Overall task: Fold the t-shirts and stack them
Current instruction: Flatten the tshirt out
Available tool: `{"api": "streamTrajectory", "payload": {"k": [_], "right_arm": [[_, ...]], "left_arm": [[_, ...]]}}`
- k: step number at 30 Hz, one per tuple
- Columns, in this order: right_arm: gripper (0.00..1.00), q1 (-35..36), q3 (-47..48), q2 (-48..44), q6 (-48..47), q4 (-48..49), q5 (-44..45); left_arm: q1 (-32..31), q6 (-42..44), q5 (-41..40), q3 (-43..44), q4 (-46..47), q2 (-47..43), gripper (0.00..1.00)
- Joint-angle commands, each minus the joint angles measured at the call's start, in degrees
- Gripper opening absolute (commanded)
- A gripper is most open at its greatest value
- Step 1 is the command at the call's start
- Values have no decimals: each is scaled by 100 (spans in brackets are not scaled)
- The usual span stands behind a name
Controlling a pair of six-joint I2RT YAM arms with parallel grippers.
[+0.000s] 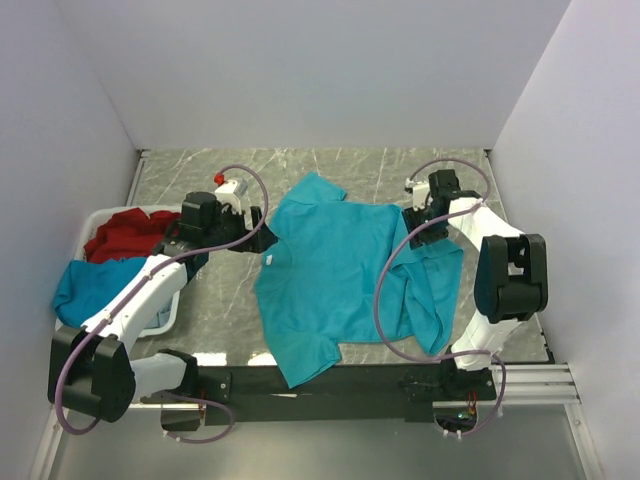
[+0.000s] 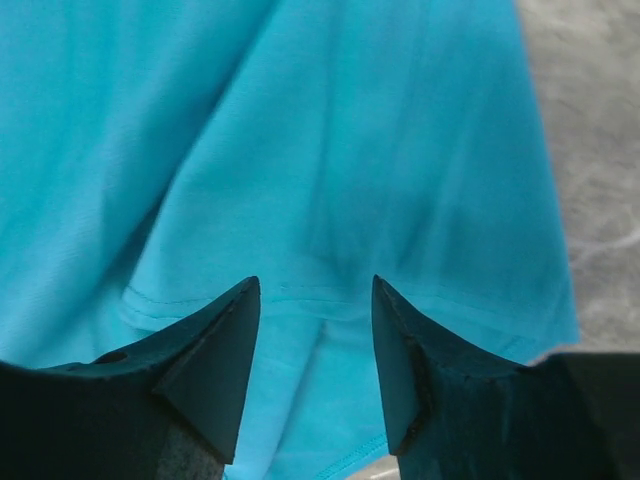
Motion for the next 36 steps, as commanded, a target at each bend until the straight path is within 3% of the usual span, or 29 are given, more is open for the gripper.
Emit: {"api": "streamTrajectory", "payload": {"k": [1,6,14,18,22,26,32,36], "right_arm": [[54,-183,48,-15,158,103,178],[44,-289,83,275,150,24,55],[40,-289,110,600,132,-38,107],[18,-289,215,680,114,-99,125],[4,-289,207,382,123,-3,265],[3,-474,285,22,80,-11,371],[15,-588,461,91,-52,-240,125],[16,-615,479,170,-87,-248,55]], "left_arm": [[-12,179,190,235,-5,-112,86],[-12,179,164,182,22,-244,85],[-12,179,155,173,22,-297,86],[-12,179,129,156,31,-297,86],[-12,187,112,147,31,-288,86],[-12,187,112,156,31,-262,86],[-12,196,120,138,31,-244,86],[-12,205,112,138,39,-244,86]]}}
